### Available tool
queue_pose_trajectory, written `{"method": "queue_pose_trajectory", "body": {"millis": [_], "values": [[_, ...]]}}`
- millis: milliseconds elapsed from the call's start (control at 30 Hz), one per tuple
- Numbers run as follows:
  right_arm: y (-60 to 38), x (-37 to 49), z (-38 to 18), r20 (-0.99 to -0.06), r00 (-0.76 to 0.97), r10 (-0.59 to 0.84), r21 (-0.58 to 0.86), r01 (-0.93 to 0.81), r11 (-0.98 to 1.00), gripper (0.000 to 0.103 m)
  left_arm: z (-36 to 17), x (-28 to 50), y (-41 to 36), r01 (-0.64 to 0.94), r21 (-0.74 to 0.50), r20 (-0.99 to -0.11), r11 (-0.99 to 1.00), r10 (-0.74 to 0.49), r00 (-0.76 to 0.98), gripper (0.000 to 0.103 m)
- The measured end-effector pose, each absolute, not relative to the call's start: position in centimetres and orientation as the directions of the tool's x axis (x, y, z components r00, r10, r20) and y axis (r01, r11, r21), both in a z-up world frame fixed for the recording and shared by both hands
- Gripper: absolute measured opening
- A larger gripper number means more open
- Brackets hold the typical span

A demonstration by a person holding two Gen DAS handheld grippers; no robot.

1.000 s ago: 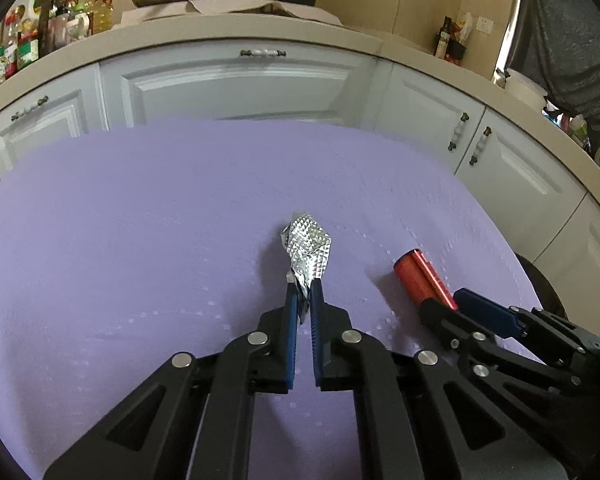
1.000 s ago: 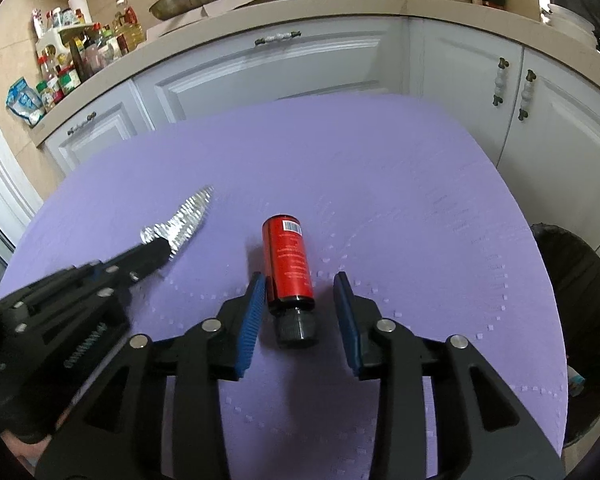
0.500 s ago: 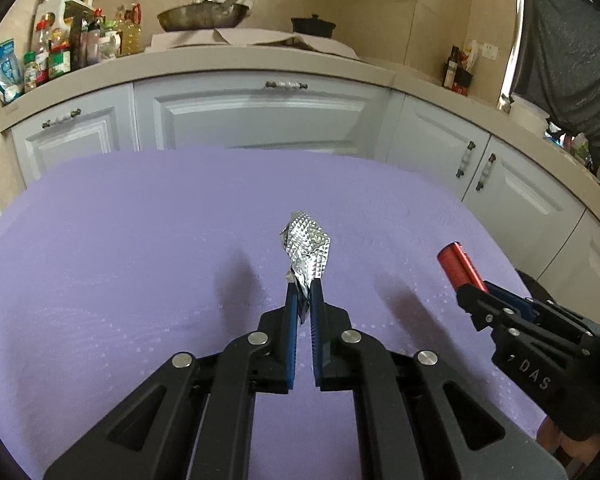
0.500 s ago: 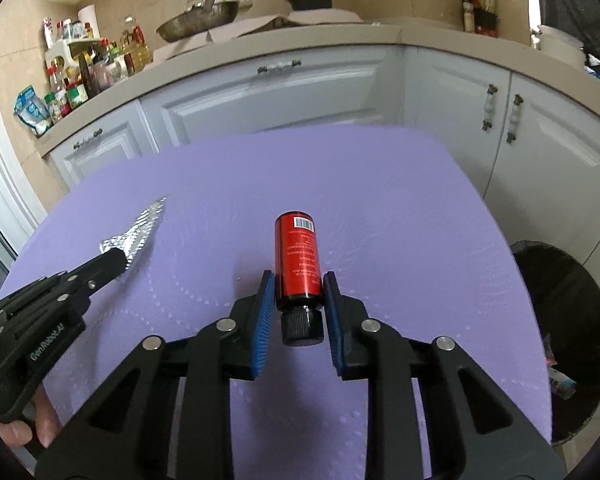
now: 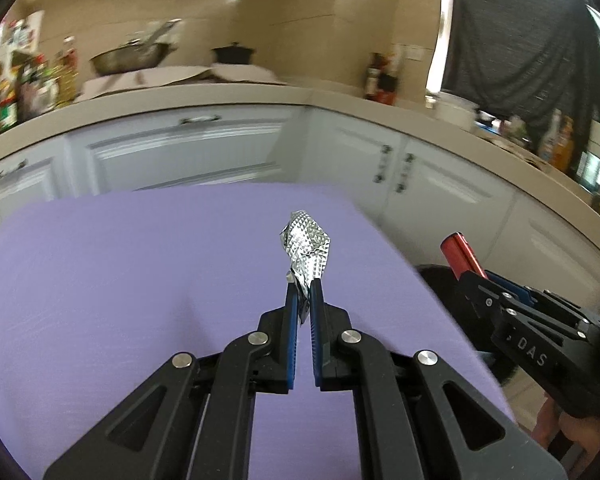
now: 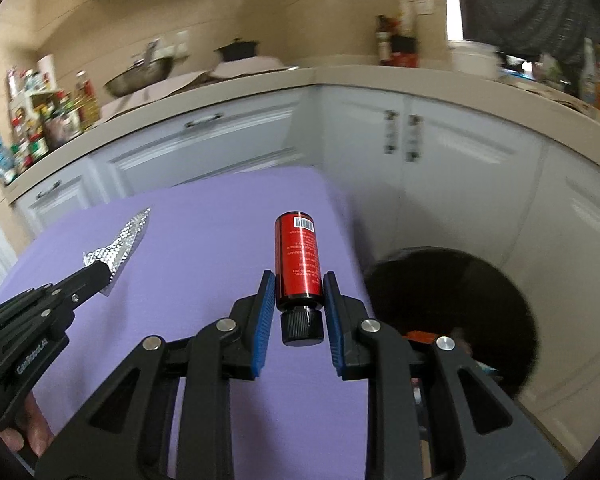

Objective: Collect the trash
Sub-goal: 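Carry the bottle and foil over the bin and open both grippers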

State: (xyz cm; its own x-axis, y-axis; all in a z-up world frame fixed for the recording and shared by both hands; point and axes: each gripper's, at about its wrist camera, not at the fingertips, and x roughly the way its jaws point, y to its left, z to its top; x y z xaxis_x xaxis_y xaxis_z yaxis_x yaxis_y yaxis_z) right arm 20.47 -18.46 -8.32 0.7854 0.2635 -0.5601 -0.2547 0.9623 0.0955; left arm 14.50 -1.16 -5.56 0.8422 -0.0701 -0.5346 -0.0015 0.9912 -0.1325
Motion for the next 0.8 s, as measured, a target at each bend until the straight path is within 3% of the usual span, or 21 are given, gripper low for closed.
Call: {"method": "queue_pose_trajectory", "body": {"millis": [333, 800], "values": [[-27.7, 20.1, -8.2, -0.539, 0.832, 0.130, 0.102, -0.089, 0.991, 0.024, -5.6, 16.4, -9.9, 0.148, -0.107, -0.517, 0.983, -0.182, 0.836, 0.007], [-33.7, 20.6, -9.8, -0.546, 0.834, 0.075, 0.122, -0.009, 0.993, 0.024, -7.0, 18.1, -16.4, 0.213, -0.071, -0.535, 0.974, -0.217, 0.816, 0.007]]}}
